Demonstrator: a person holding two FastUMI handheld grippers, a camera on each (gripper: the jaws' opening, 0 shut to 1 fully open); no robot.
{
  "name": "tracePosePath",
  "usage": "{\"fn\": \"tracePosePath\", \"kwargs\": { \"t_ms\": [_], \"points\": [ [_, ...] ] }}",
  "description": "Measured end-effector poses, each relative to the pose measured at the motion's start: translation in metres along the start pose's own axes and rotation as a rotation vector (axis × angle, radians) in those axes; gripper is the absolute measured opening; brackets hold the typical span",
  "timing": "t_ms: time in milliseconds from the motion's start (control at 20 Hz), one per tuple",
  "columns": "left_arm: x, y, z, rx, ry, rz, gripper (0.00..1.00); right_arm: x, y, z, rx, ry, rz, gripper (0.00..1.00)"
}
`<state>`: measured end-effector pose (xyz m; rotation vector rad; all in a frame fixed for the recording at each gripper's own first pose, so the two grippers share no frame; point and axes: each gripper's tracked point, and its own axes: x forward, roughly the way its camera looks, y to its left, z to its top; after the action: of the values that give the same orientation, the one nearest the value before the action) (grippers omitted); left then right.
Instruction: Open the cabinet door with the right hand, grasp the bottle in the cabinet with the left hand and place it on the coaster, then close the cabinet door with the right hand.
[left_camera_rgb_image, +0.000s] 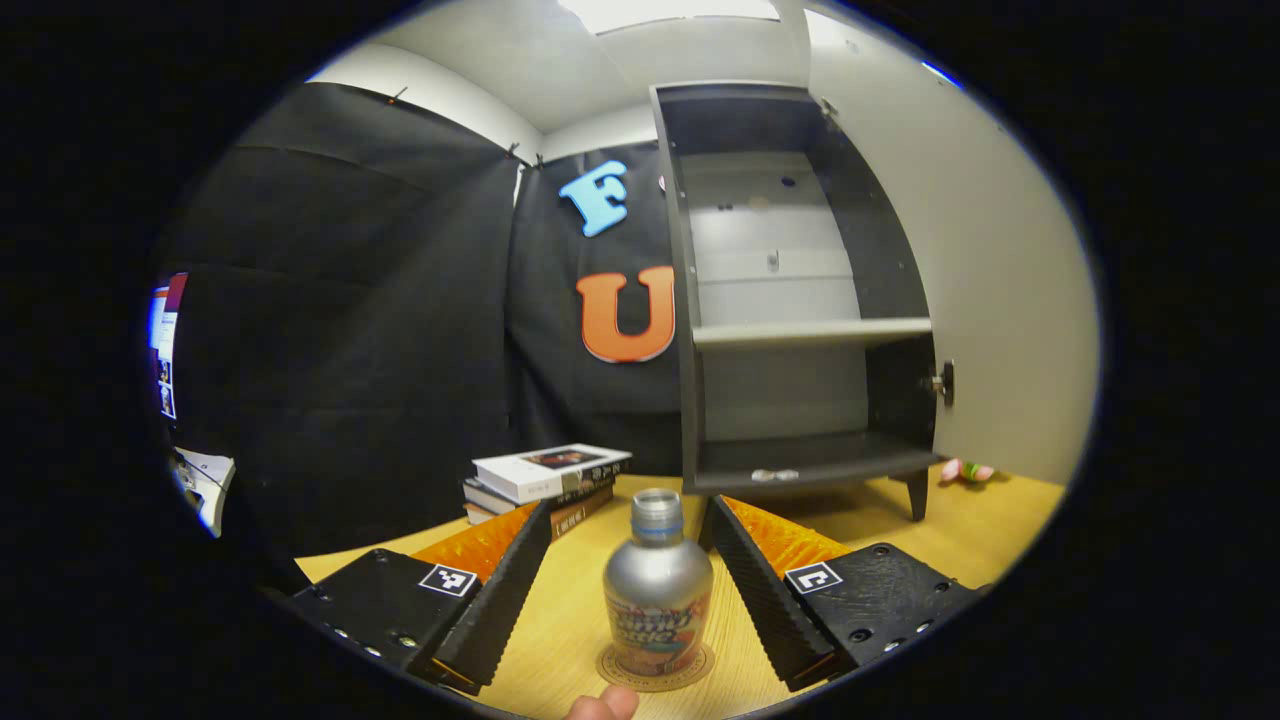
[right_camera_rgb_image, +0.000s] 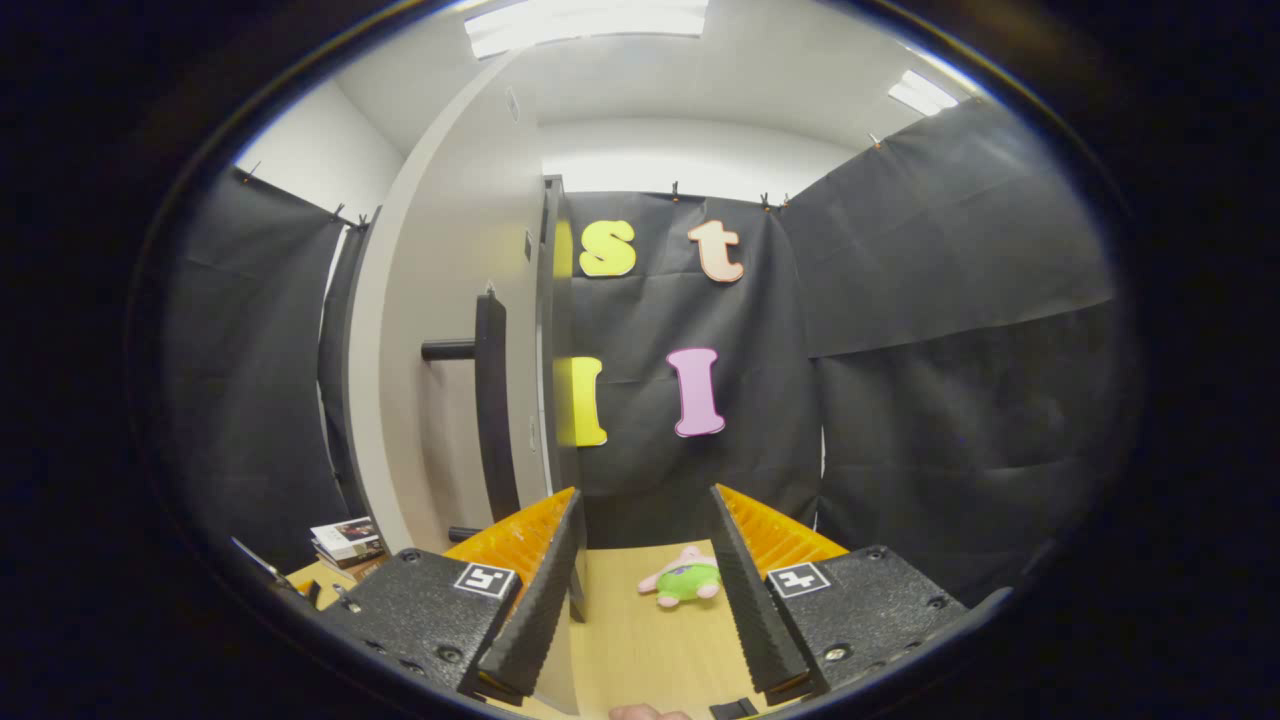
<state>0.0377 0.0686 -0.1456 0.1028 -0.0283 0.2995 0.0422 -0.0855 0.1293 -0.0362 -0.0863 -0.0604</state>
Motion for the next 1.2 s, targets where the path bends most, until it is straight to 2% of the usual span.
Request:
{"fn": "tracePosePath", "kwargs": {
  "t_ms": [100, 150, 200, 350, 400, 450, 600, 650, 850, 950, 1000, 1150, 1200],
  "points": [
    [0.001, 0.005, 0.04, 0.011, -0.015, -0.016, 0.96, 0.004, -0.001, 0.002, -0.014, 0.0, 0.0, 0.78],
    [0.003, 0.003, 0.055, 0.018, -0.006, -0.04, 1.0, 0.004, -0.002, 0.002, -0.015, 0.003, 0.0, 0.77],
    [0.004, -0.004, 0.064, 0.023, 0.019, -0.082, 0.96, 0.006, -0.002, 0.002, -0.014, 0.009, 0.002, 0.77],
    [0.002, -0.011, 0.094, -0.019, 0.091, -0.137, 0.96, 0.009, -0.002, 0.001, 0.0, 0.025, 0.022, 0.77],
    [0.0, -0.014, 0.101, -0.043, 0.109, -0.154, 1.0, 0.009, -0.002, 0.0, 0.005, 0.027, 0.027, 0.78],
    [-0.002, -0.016, 0.108, -0.054, 0.12, -0.169, 0.96, 0.009, -0.001, 0.0, 0.01, 0.029, 0.034, 0.77],
    [-0.015, -0.023, 0.13, -0.073, 0.111, -0.224, 0.96, 0.011, 0.0, -0.004, 0.02, 0.048, 0.055, 0.78],
    [-0.019, -0.022, 0.133, -0.069, 0.11, -0.227, 0.96, 0.011, 0.005, -0.003, 0.025, 0.048, 0.072, 0.78],
    [-0.032, -0.025, 0.14, -0.077, 0.096, -0.247, 0.95, 0.009, 0.012, 0.0, -0.007, 0.024, 0.064, 0.75],
    [-0.038, -0.023, 0.142, -0.089, 0.089, -0.257, 0.95, 0.006, 0.027, -0.003, 0.009, 0.024, 0.105, 0.72],
    [-0.04, -0.021, 0.141, -0.088, 0.088, -0.256, 0.95, 0.006, 0.038, -0.006, 0.03, 0.032, 0.133, 0.75],
    [-0.045, -0.01, 0.136, -0.079, 0.092, -0.241, 0.95, 0.003, 0.074, -0.01, 0.086, 0.048, 0.23, 0.74],
    [-0.046, -0.007, 0.134, -0.079, 0.097, -0.237, 0.95, 0.002, 0.085, -0.012, 0.099, 0.054, 0.259, 0.72]
  ]
}}
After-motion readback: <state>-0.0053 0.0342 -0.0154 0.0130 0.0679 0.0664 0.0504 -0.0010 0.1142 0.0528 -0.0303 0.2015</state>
